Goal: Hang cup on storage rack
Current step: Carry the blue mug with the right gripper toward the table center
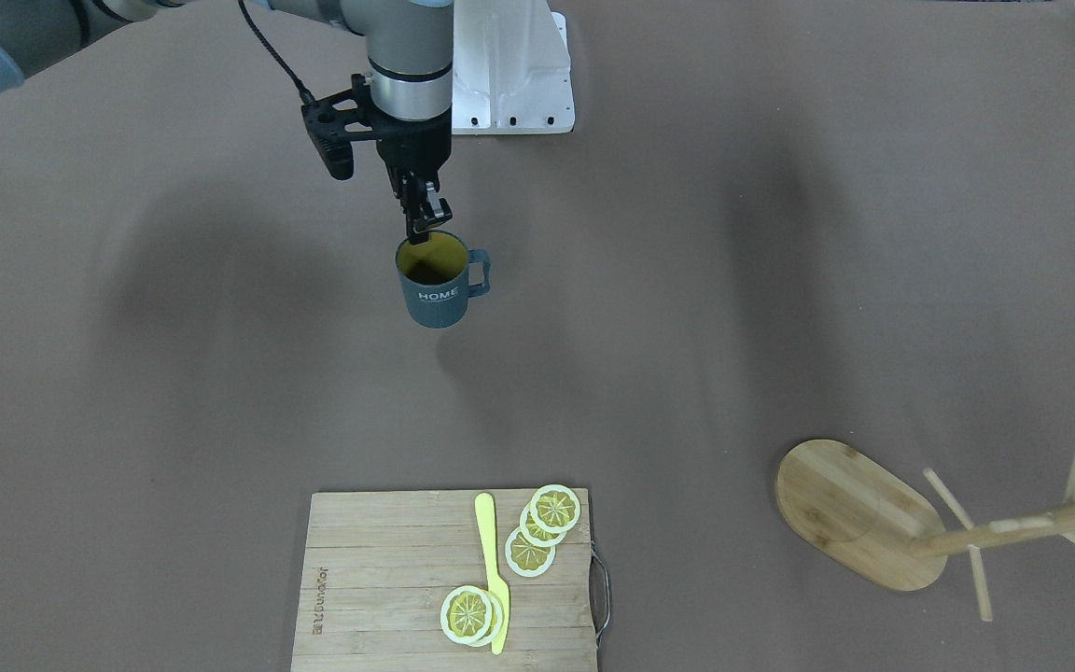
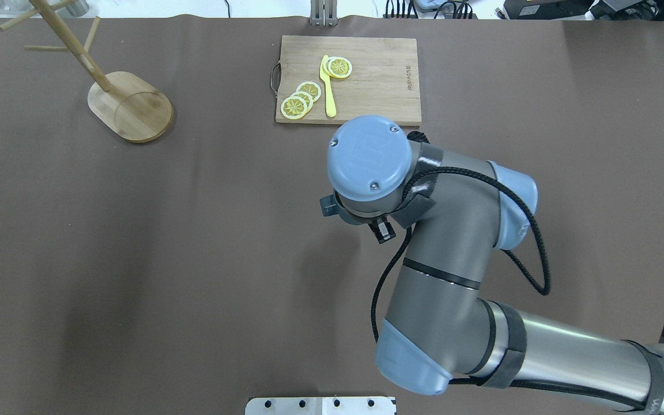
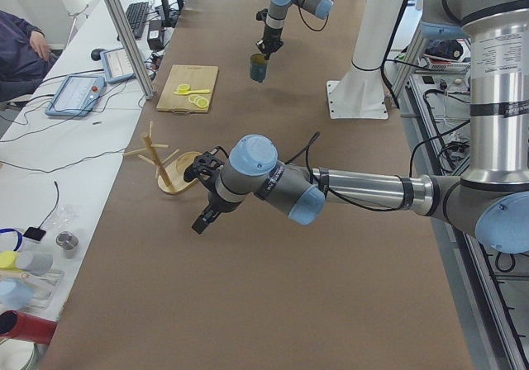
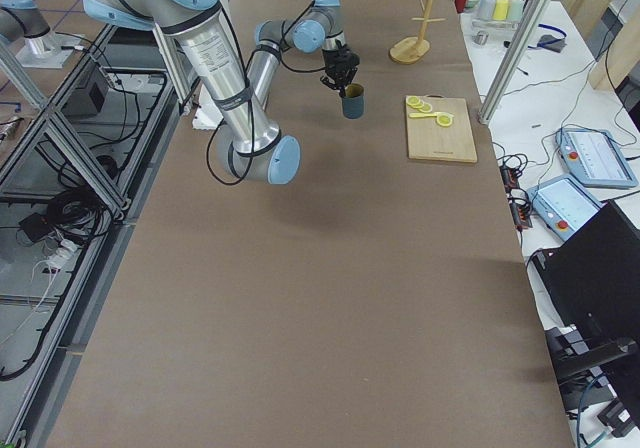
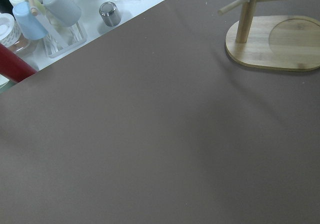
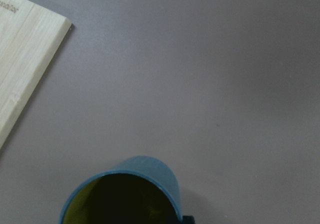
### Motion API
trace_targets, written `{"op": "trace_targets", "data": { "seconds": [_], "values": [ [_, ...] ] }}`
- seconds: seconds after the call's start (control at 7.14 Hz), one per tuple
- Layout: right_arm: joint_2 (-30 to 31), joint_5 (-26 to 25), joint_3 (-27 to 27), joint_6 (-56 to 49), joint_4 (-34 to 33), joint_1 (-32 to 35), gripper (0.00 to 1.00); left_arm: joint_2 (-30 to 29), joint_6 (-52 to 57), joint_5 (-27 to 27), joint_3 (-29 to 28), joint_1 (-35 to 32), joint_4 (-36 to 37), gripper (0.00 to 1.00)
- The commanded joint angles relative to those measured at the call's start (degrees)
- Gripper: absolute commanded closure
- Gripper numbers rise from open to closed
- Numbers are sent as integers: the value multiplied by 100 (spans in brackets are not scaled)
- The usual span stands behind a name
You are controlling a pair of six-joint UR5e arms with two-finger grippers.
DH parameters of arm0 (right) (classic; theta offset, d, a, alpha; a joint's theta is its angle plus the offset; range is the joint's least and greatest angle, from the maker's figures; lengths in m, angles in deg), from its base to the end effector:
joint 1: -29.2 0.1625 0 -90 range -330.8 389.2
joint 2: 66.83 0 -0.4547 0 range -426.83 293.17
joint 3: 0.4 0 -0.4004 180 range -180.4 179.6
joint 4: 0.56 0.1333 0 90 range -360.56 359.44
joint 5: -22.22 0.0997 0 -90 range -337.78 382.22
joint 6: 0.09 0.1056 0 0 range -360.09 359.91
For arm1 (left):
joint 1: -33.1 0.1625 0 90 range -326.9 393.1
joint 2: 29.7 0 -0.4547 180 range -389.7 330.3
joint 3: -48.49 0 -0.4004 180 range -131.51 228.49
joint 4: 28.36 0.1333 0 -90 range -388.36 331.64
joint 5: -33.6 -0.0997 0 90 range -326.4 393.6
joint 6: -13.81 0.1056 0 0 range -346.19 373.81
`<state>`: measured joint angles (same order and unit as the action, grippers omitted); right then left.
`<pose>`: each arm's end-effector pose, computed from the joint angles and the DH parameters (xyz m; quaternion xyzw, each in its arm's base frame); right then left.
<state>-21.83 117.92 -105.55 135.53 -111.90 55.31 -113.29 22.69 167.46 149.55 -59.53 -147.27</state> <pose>-0.5425 -0.4027 0.1561 -0.1024 -0.3191 0.5385 0.7731 -0.0818 -0.4702 0.5902 0.3023 0.3289 0.1561 0.8809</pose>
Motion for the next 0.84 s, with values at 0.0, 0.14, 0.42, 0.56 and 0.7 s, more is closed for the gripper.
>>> {"op": "trace_targets", "data": {
  "seconds": [0.0,0.14,0.42,0.56,0.7],
  "values": [
    [-648,-7,869,254,24,-211,100,0,1,0,19,0,0,1],
    [-860,-7,1177,384,42,-237,100,0,9,0,19,0,0,1],
    [-888,-16,1312,421,60,-299,100,0,18,0,11,0,0,1],
    [-888,-25,1408,421,173,-299,100,0,18,0,28,0,-9,1],
    [-888,-94,1574,412,409,-308,98,0,18,0,28,0,0,1]
  ]
}}
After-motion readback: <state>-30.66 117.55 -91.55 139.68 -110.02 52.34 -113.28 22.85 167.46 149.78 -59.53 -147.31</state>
